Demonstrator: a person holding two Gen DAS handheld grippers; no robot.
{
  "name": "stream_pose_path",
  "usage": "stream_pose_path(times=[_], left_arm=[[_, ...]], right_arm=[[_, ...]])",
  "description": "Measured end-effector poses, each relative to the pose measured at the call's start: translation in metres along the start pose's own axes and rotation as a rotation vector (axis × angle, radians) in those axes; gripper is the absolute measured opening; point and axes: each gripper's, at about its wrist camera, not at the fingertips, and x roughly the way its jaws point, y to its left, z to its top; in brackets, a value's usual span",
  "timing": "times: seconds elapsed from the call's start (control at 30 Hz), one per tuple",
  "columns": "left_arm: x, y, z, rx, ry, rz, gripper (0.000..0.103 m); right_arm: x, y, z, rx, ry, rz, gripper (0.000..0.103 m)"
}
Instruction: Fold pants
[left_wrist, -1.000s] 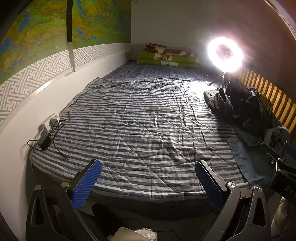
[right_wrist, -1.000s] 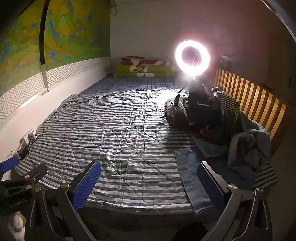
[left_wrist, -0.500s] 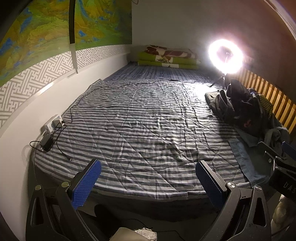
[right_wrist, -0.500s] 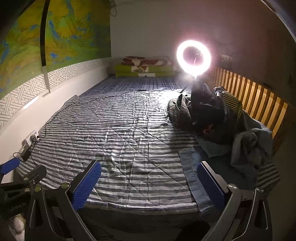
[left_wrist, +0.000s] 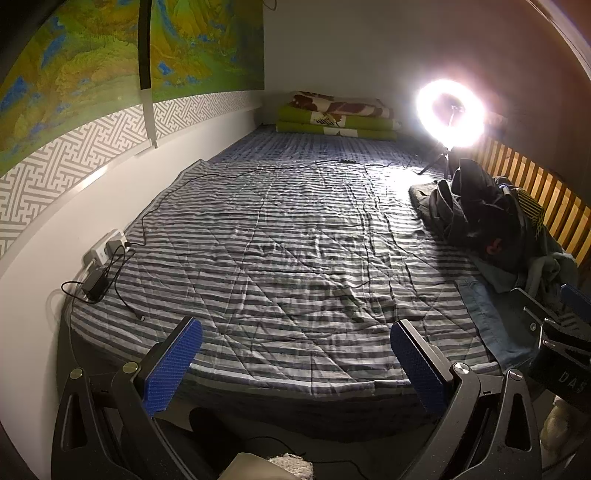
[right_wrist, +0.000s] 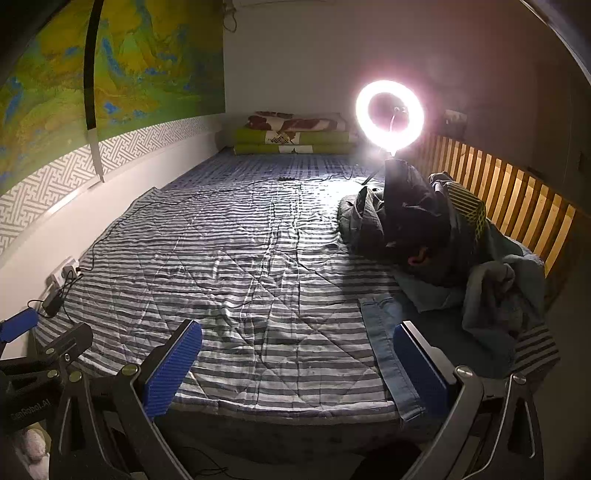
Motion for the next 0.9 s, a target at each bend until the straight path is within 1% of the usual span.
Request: stream_pose_path(times=[0.47,0.9], left_arm=[[0.001,-0.003,0.003,-0.004,-0.002,0.002,0.103],[0.009,-0.004,0.002,-0.006,0.016,0.002,0.103]], right_arm=[[0.006,0.001,0.002,-0.002,0.012,-0.01,0.102],[0.016,0.001,-0.003,-0.007,0.039,-0.009,0.102]])
